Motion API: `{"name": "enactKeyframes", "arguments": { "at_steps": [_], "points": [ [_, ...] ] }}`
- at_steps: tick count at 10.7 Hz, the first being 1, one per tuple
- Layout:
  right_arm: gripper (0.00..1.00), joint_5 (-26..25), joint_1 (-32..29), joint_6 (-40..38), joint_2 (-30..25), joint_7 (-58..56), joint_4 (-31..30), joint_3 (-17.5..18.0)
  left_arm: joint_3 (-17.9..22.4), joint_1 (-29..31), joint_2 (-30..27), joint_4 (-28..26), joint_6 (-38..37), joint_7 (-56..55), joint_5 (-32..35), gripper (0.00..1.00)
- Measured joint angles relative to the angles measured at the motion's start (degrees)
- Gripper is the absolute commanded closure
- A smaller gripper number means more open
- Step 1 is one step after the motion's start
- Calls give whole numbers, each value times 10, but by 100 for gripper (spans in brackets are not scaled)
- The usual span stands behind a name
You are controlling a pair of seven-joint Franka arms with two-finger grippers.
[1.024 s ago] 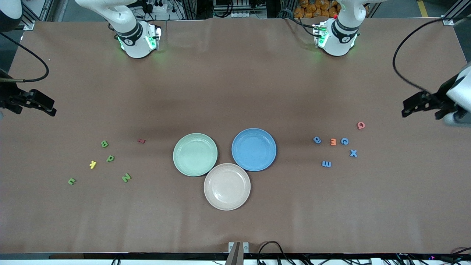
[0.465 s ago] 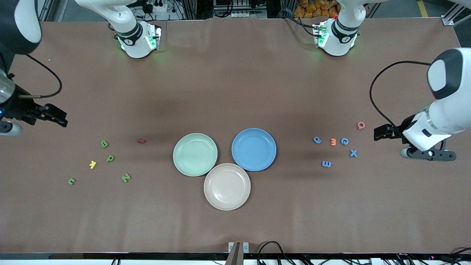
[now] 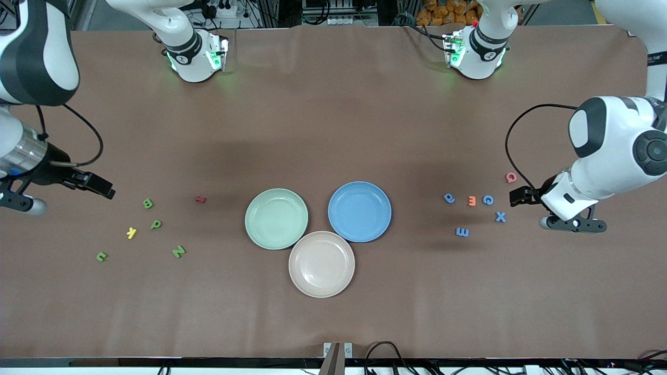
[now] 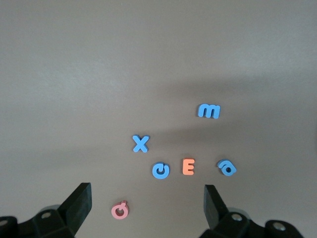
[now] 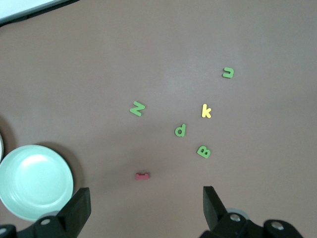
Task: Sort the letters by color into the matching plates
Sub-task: 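Reach the left gripper to blue X while the right gripper reaches green Z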
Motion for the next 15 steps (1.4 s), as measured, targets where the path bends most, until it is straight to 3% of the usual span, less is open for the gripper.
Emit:
{"name": "enactKeyframes", "arguments": {
  "at_steps": [6, 9, 15],
  "points": [
    [0, 60, 4, 92, 78, 220, -1, 1, 1, 5, 15, -119, 146, 2, 21, 0],
    [0, 75, 5, 112, 117, 272, 5, 1, 1, 11, 58, -120, 181, 4, 63, 0],
    [0, 91, 4, 118, 239, 342, 92, -10, 2, 38, 121, -79, 198, 27, 71, 0]
  ]
}}
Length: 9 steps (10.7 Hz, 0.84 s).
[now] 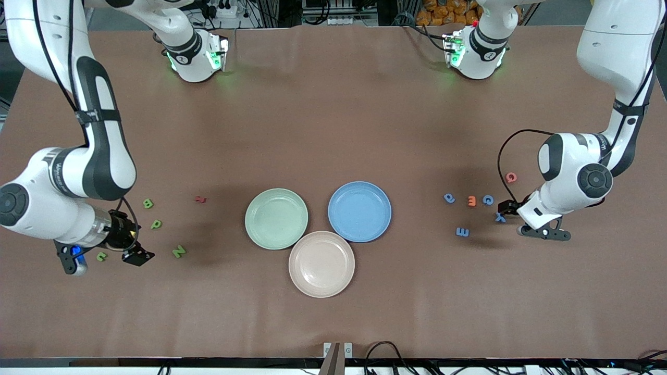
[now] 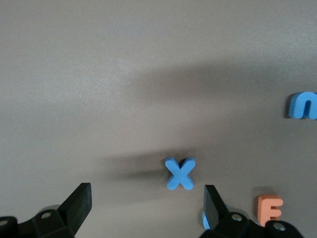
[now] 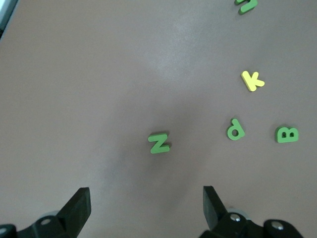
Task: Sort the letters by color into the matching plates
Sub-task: 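Reach the left gripper to blue X while the right gripper reaches green Z, then grasp the blue X with the left gripper while the right gripper grasps green Z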
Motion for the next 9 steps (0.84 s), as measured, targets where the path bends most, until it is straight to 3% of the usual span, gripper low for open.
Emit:
{"name": "enactKeyframes", "arguments": {
  "at_steps": [9],
  "points": [
    [0, 32, 2, 88, 93, 16, 16, -5, -3, -21, 42, 16, 29, -56, 0, 0]
  ]
}}
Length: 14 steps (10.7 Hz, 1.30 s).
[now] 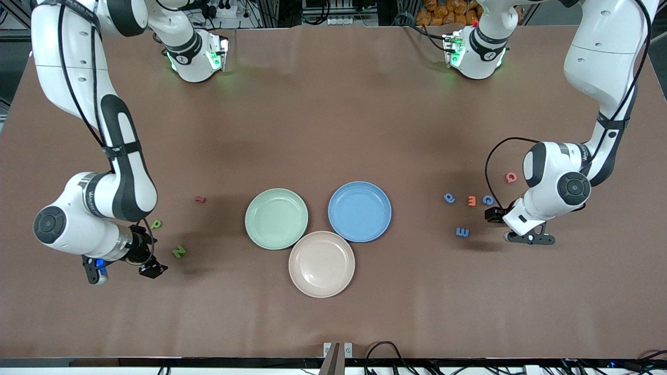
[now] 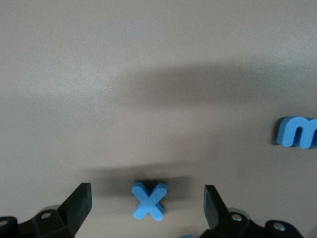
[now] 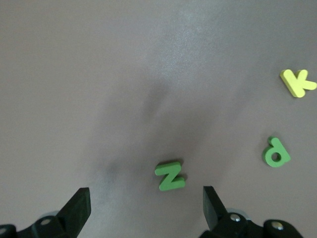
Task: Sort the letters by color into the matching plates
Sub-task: 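Grasp the blue X with the left gripper while the right gripper grasps green Z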
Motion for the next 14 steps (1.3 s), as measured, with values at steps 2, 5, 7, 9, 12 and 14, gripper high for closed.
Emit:
{"name": "enactKeyframes", "arguments": {
  "at_steps": [2, 5, 7, 9, 12, 14],
  "points": [
    [0, 2, 1, 24, 19, 0, -4, 0, 0, 1, 7, 0, 1, 0, 0, 0],
    [0, 2, 7, 74, 33, 0, -33, 0, 1, 3, 9, -3, 2, 0, 0, 0],
    [0, 2, 15, 91, 36, 0, -46, 0, 1, 4, 9, -5, 2, 1, 0, 8],
    [0, 2, 21, 110, 38, 0, -61, 0, 1, 5, 9, -6, 2, 1, 0, 94],
    [21, 2, 23, 128, 38, -1, -77, 0, 1, 9, 9, -7, 2, 0, 0, 100],
    [34, 2, 23, 130, 38, -1, -79, -1, -1, 11, 4, -8, 2, -1, -1, 100]
  ]
}}
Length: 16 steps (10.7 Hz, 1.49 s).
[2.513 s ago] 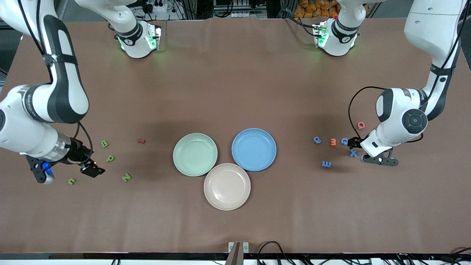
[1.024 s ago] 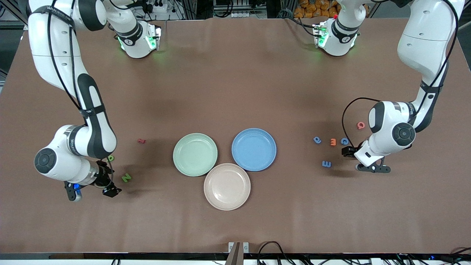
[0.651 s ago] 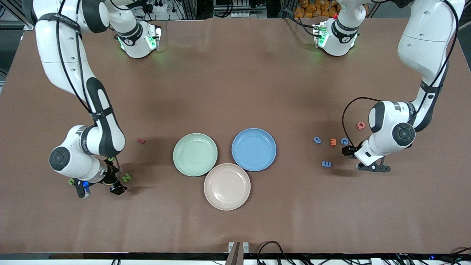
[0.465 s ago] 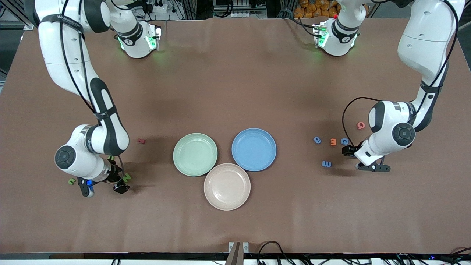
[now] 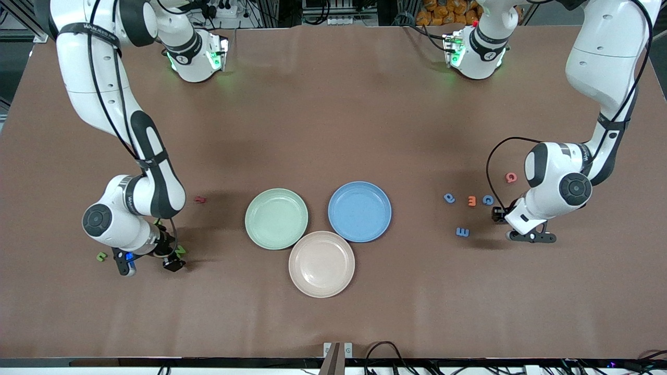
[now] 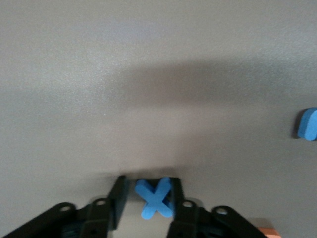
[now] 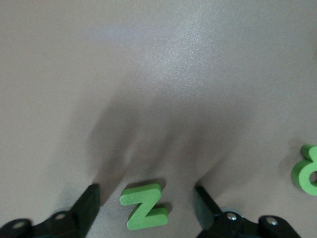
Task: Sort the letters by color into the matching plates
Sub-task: 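Grasp the blue X with the left gripper while the right gripper grasps green Z, then carry the blue X into the blue plate and open the left gripper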
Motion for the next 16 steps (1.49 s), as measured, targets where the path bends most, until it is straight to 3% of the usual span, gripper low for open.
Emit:
{"name": "enactKeyframes", "arguments": {
  "at_steps": [1, 5, 7, 9, 12, 16],
  "points": [
    [39, 0, 0, 10, 0, 0, -3, 0, -1, 0, -1, -1, -1, 0, 0, 100],
    [42, 0, 6, 32, -2, 0, -13, -1, -1, 0, -2, -2, 0, -2, 0, 100],
    [48, 0, 8, 36, -2, 0, -17, -2, -3, 1, -4, -2, 2, -15, 0, 100],
    [46, 0, 10, 36, -2, -1, -17, -2, -16, -1, -9, 4, 3, -33, 0, 100],
    [36, 0, 10, 36, -4, -1, -19, -3, -23, -2, -22, 6, 3, -44, 0, 100],
    [39, 0, 11, 36, -8, -4, -21, -3, -68, -3, -35, 7, -3, -136, -1, 100]
  ]
}}
